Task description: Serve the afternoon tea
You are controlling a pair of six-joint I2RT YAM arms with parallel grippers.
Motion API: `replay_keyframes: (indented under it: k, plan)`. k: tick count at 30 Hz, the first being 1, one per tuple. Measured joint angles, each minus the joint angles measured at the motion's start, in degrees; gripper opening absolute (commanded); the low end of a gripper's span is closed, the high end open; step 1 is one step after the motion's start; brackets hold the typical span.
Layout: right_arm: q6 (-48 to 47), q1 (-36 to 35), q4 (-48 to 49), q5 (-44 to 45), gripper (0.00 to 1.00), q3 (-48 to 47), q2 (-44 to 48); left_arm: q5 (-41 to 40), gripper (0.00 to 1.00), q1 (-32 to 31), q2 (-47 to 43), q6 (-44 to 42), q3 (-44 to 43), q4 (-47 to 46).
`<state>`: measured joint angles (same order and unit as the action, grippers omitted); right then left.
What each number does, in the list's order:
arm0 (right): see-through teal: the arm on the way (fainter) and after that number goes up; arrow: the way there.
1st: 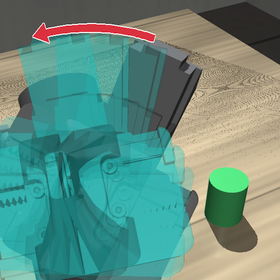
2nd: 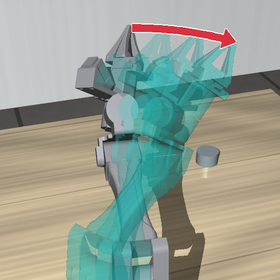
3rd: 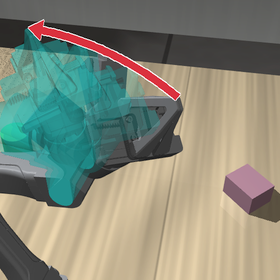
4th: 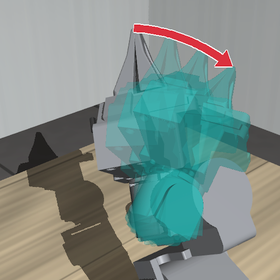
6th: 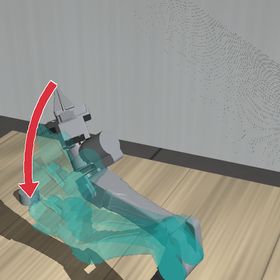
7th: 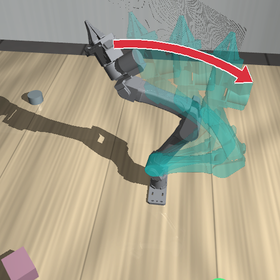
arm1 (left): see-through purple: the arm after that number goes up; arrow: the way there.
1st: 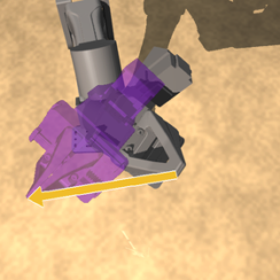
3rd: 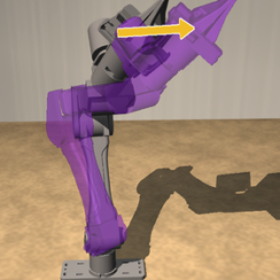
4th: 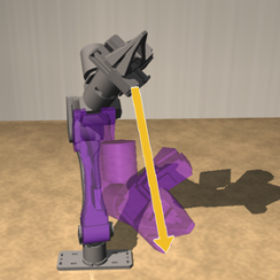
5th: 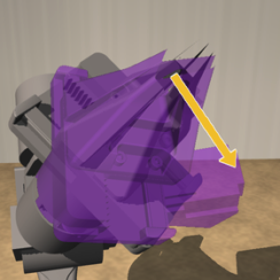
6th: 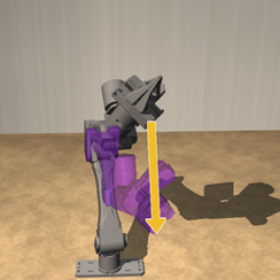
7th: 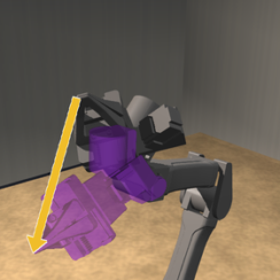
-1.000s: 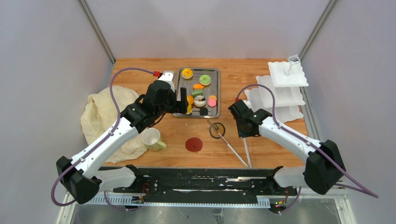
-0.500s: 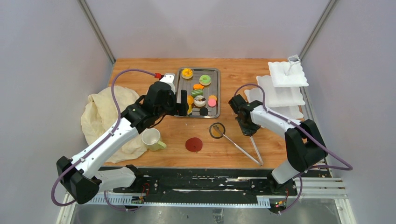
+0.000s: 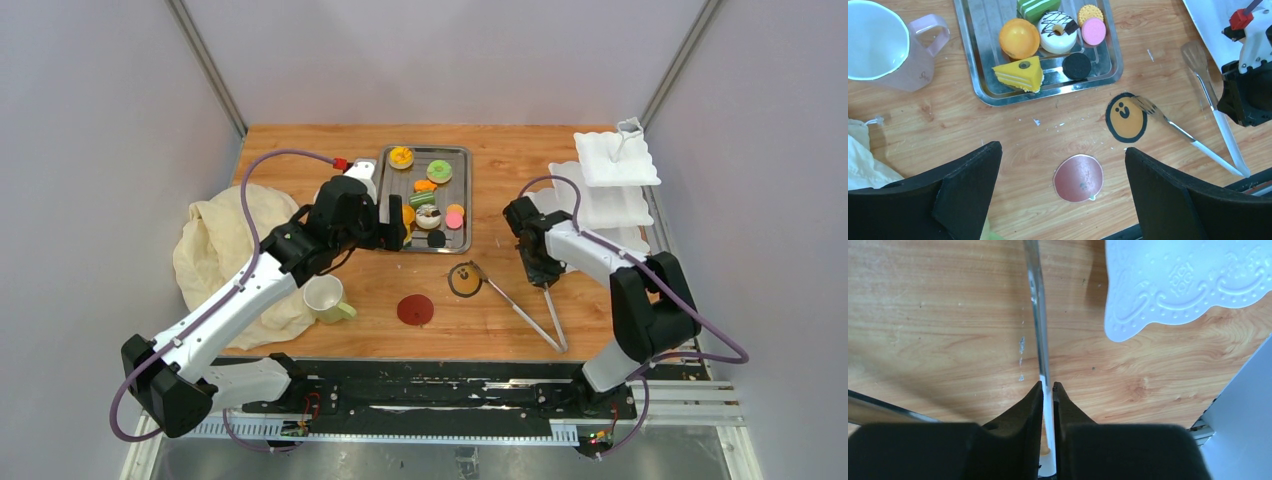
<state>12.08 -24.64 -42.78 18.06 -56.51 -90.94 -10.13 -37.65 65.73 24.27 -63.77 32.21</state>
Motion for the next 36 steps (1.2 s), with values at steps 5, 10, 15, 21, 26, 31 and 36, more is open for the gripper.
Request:
replay_keyframes:
  k: [5, 10, 15, 21, 26, 31, 36]
  plan:
    - [2.19, 1.11, 0.87, 0.13, 0.42, 0.0, 0.66, 0.63, 0.98, 0.0, 0.0, 0.37, 0.9, -0.28]
    - [4.5, 1.55, 1.16, -0.24, 0.71, 0.11, 5.09, 1.14, 0.98, 0.0, 0.0, 0.76, 1.22, -0.35]
    - [5.81, 1.57, 2.47, -3.15, 0.73, 3.17, 14.05, 1.27, 0.98, 0.0, -0.02, 0.9, 1.38, -0.42]
    - [9.07, 1.81, 2.43, -6.43, 0.7, 9.46, 18.18, 2.45, 0.98, 0.0, -0.02, 1.14, 1.86, -0.66]
    - [11.63, 2.75, 2.45, -6.71, 0.63, 12.39, 16.39, 3.78, 0.98, 0.0, 0.17, 1.22, 1.86, -1.22]
    - [12.46, 7.56, 3.82, -5.88, 0.4, 13.38, 15.04, 4.7, 0.98, 0.0, 0.35, 1.25, 1.86, -1.33]
    - [12.63, 9.81, 5.64, -6.1, 0.1, 13.42, 13.68, 4.96, 0.98, 0.0, 0.35, 1.25, 1.86, -1.38]
